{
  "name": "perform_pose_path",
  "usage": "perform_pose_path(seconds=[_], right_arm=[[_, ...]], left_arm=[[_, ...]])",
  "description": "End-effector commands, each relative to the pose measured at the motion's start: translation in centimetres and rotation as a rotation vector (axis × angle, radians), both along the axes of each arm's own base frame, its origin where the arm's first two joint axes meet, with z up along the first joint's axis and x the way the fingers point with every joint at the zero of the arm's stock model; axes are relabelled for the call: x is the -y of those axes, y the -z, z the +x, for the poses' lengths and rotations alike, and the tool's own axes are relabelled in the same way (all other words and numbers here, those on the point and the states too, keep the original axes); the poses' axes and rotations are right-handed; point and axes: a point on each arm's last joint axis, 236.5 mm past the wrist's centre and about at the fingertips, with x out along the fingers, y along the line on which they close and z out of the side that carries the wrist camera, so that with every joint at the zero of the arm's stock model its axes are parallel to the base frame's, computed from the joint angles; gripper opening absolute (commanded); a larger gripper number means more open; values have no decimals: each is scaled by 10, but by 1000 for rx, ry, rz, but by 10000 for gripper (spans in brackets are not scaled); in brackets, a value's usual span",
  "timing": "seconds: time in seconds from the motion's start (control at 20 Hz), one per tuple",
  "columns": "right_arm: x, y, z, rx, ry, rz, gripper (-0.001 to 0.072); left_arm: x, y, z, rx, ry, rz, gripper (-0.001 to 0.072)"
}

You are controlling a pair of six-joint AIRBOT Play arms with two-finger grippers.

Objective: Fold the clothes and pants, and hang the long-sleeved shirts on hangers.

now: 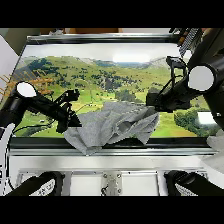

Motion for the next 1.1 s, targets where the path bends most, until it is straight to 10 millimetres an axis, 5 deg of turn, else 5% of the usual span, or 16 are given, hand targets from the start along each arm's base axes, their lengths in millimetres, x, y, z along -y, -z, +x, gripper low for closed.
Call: perform_pose_path(seconds=[0.0,0.45,1.05], right_arm=[[0,-3,-3,-1,-1,4,24],[-3,-18,7,67,0,30,23],[-56,-25,-3,98,-122,138,23]], left_arm=[[-1,4,4,6,-20,9,10],[26,5,-12,14,81,9,10],[30,26,1,-43,35,13,10]])
